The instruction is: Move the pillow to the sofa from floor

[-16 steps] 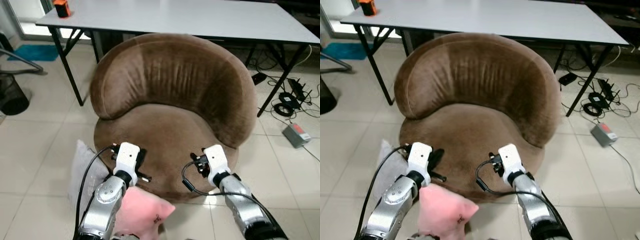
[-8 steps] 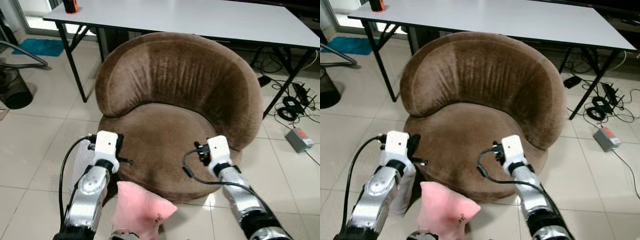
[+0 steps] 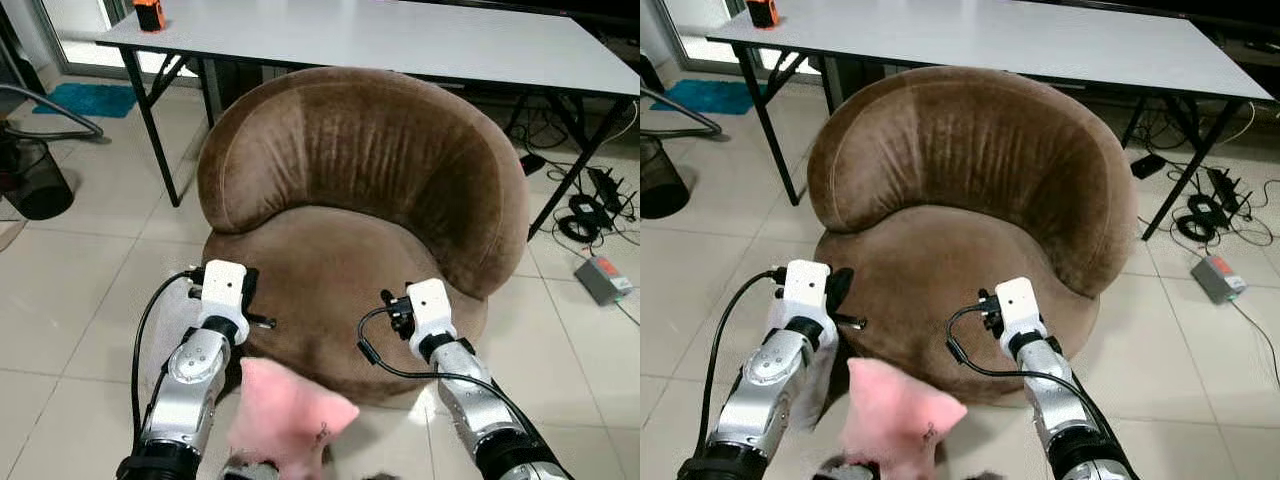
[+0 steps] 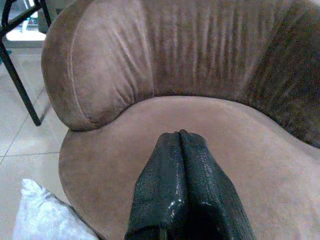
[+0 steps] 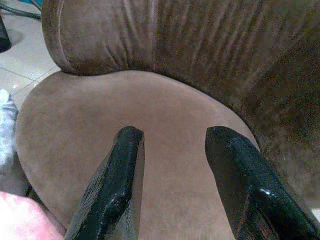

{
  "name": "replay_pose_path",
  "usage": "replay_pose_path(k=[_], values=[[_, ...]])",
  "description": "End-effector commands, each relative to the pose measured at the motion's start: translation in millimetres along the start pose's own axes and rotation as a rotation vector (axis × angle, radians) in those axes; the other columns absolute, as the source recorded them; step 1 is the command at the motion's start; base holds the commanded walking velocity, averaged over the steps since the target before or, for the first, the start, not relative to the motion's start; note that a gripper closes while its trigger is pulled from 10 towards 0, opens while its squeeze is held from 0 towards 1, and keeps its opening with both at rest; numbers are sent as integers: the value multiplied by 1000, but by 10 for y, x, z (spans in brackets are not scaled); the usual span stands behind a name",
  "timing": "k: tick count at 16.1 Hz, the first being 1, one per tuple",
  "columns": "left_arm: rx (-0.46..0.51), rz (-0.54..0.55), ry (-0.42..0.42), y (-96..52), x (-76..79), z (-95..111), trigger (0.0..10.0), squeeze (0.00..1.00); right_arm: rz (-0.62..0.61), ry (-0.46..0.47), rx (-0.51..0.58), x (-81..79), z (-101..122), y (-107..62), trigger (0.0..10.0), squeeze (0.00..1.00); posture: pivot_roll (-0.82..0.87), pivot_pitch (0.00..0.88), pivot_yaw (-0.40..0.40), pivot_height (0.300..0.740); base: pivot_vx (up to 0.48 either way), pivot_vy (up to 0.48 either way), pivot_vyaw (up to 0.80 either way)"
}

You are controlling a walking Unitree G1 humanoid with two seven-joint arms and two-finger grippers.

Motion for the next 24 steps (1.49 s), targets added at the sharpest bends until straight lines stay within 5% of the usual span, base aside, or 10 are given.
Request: replay_pose_path(k=[1,12,19,24], values=[[-16,-11,2,-10,18,-50,10000,0,-10,-2,-21,25,-65,-33,10000,0,120,50,-44,641,0,0,0],[-55,11,-33,-24,-20,-176,10000,0,8,-7,-43,-2,-157,-106,10000,0,108,54,-55,538,0,0,0],[-68,30,-22,-20,-71,-214,10000,0,35,-19,-44,-33,-170,-130,10000,0,107,65,-56,534,0,0,0],[-66,50,-20,-27,-85,-228,10000,0,53,-17,-52,-62,-183,-143,10000,0,104,73,-62,490,0,0,338]])
Point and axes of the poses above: a point about 5 cm out from each wrist's last joint towards the gripper, its own y axis pointing out of the wrist towards the gripper, its own z axis along the axis of the wrist's last joint, x = y × z, the point moved 4 cm from there along y, pointing out of the wrist towards the gripper, and after that the axes turned 6 degrees about -y, right-handed, at the moved point
